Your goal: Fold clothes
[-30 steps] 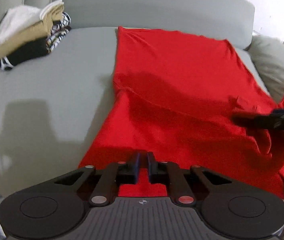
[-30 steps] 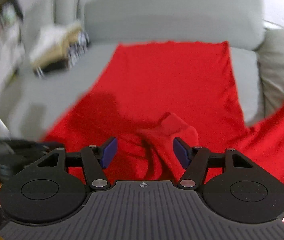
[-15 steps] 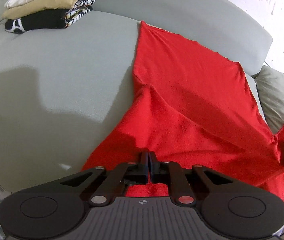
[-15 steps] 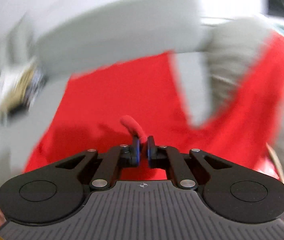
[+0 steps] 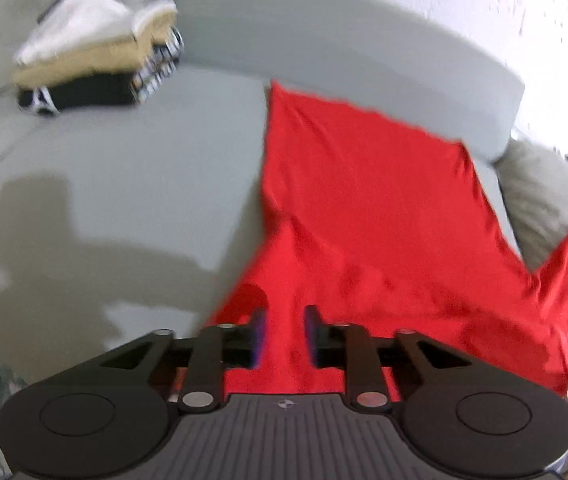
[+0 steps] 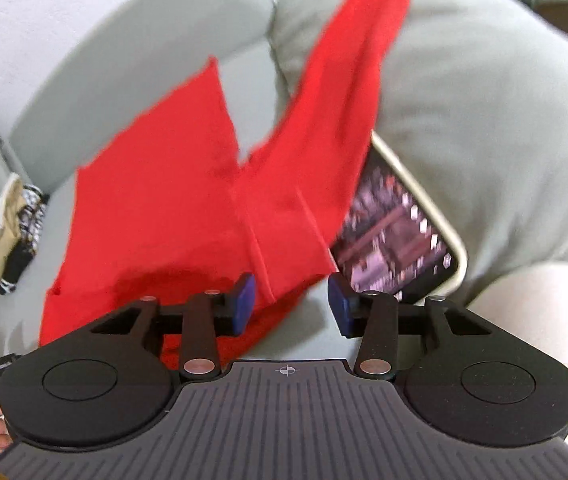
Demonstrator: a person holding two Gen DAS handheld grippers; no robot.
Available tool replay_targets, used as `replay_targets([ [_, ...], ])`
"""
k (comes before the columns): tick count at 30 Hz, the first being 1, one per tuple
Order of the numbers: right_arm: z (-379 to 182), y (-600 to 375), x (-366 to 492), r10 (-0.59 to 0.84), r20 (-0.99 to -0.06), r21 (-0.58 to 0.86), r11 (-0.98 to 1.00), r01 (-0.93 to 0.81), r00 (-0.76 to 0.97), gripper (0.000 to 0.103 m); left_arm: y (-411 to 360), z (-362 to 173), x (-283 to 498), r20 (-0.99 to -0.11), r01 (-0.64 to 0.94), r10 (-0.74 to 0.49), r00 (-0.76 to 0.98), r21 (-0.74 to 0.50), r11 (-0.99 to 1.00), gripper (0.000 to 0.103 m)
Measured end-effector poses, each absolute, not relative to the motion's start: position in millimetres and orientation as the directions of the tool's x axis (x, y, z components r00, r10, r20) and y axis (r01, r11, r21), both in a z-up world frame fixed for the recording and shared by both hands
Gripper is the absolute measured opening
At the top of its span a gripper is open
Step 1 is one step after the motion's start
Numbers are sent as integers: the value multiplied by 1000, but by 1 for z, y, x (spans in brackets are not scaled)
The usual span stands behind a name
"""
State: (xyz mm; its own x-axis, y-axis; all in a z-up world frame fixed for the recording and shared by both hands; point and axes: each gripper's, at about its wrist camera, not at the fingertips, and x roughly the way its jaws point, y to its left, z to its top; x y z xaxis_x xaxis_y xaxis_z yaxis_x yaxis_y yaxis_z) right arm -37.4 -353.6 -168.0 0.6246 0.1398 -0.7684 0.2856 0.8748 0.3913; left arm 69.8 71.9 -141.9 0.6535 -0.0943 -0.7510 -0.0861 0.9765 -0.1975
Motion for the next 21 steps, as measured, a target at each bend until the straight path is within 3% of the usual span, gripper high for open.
replay_targets([
  [4, -163, -351, -28, 111, -747, 351, 903, 247, 655, 47, 82, -140, 83, -745, -107, -69, 664, -186, 977, 43],
  [12, -178, -340, 24, 78, -777, 262, 942, 208, 625, 46, 34, -162, 132, -794, 78, -41, 607, 7, 997, 44],
  [15, -181, -339, 34, 68, -767, 253, 946, 203, 638, 46, 17, -167, 139, -795, 131, -11, 606, 87, 988, 37],
  [18, -190, -334, 45, 51, -791, 202, 963, 181, 610, 46, 10, -174, 138, -789, 140, 60, 611, 182, 973, 3],
  [20, -200, -327, 52, 37, -818, 152, 976, 155, 574, 35, 14, -175, 132, -776, 135, 55, 628, 178, 975, 2],
  [21, -202, -323, 52, 21, -823, 122, 982, 141, 568, 19, 19, -173, 130, -770, 125, 40, 636, 154, 980, 2],
])
